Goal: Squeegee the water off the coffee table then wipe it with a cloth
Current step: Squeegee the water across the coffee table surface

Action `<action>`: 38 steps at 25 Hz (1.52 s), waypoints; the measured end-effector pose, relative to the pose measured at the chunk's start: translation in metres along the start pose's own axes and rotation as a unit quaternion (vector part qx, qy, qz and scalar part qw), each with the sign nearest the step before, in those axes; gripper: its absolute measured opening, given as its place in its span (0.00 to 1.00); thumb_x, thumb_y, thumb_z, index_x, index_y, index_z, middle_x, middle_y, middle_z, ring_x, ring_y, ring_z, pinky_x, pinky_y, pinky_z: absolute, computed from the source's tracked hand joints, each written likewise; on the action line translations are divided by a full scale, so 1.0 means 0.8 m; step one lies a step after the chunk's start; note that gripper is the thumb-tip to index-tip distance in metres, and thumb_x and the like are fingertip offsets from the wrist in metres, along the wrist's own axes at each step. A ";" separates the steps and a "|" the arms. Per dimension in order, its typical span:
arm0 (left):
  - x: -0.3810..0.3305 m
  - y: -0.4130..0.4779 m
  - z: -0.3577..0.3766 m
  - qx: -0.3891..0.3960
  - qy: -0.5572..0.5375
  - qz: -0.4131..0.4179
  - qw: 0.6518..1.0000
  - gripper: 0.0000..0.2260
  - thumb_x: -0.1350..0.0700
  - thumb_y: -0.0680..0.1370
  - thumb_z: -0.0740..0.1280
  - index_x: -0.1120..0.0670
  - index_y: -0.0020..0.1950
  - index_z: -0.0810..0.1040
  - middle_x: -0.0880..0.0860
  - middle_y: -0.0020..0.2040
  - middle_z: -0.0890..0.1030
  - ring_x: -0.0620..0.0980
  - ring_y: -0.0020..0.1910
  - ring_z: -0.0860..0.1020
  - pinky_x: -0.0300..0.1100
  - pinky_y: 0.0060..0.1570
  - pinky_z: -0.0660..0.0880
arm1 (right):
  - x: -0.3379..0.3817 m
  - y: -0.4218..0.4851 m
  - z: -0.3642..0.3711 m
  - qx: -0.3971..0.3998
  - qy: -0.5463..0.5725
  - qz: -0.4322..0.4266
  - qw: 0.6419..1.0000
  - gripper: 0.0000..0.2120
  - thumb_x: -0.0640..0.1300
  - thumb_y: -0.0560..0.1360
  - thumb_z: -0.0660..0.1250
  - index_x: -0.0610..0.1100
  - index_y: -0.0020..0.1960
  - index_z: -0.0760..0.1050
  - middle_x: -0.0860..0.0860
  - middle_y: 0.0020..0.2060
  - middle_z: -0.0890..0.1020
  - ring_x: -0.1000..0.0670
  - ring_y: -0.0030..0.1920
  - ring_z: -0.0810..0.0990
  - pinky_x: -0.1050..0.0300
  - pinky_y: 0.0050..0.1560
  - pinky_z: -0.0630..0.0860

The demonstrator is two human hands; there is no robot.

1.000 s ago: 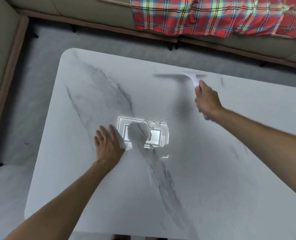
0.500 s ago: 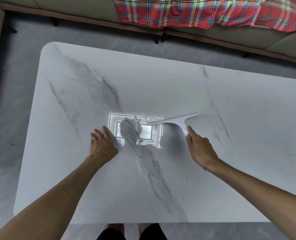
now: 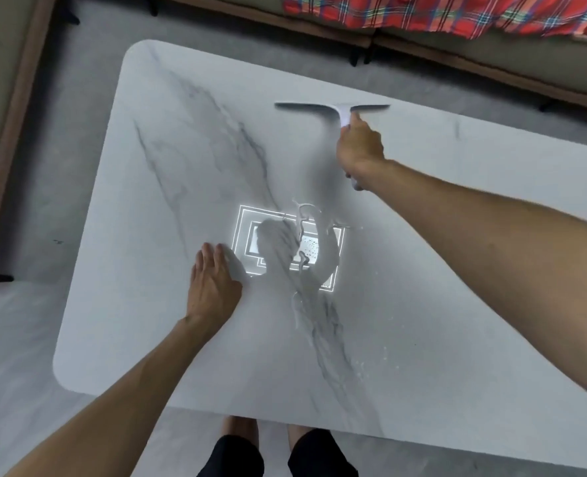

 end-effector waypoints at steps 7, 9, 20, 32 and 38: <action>-0.011 -0.021 0.019 0.018 -0.006 -0.012 1.000 0.32 0.65 0.72 0.63 0.65 0.74 0.54 0.63 0.75 0.57 0.61 0.74 0.57 0.49 0.73 0.56 | -0.089 -0.160 0.068 0.100 -0.209 -0.265 0.936 0.21 0.47 0.82 0.53 0.58 0.74 0.61 0.42 0.44 0.83 0.37 0.43 0.80 0.50 0.38 0.71; -0.023 -0.019 0.027 0.042 0.005 -0.009 0.999 0.33 0.64 0.72 0.63 0.65 0.75 0.52 0.64 0.74 0.58 0.63 0.73 0.57 0.51 0.73 0.57 | -0.157 -0.179 0.042 0.114 -0.251 -0.237 0.931 0.22 0.48 0.82 0.53 0.60 0.74 0.59 0.44 0.45 0.83 0.37 0.42 0.80 0.51 0.38 0.72; -0.052 -0.005 0.054 0.120 0.074 0.013 0.990 0.33 0.63 0.72 0.61 0.63 0.75 0.51 0.68 0.75 0.52 0.70 0.73 0.54 0.54 0.71 0.60 | -0.161 -0.080 -0.111 0.045 -0.127 -0.143 0.980 0.17 0.51 0.82 0.55 0.55 0.69 0.70 0.43 0.55 0.82 0.38 0.51 0.80 0.48 0.52 0.75; -0.030 -0.008 0.055 0.065 0.045 0.041 0.996 0.34 0.66 0.69 0.62 0.62 0.74 0.56 0.64 0.77 0.55 0.64 0.76 0.55 0.49 0.72 0.60 | -0.072 -0.096 0.051 0.050 -0.101 -0.160 0.981 0.22 0.48 0.82 0.50 0.53 0.76 0.59 0.39 0.55 0.81 0.34 0.54 0.77 0.46 0.50 0.72; 0.034 -0.075 0.030 -0.072 -0.067 0.021 0.995 0.20 0.65 0.73 0.63 0.58 0.65 0.70 0.59 0.62 0.78 0.61 0.59 0.76 0.48 0.55 0.73 | -0.216 -0.264 0.082 0.143 -0.219 -0.239 0.935 0.23 0.47 0.82 0.55 0.59 0.76 0.59 0.43 0.43 0.82 0.40 0.40 0.79 0.54 0.36 0.67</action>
Point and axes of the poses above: each hand's wrist, its own y-axis towards the middle knuckle, its own z-axis out of the palm, x = y × z, the point moved 10 cm from there along y, towards the middle knuckle
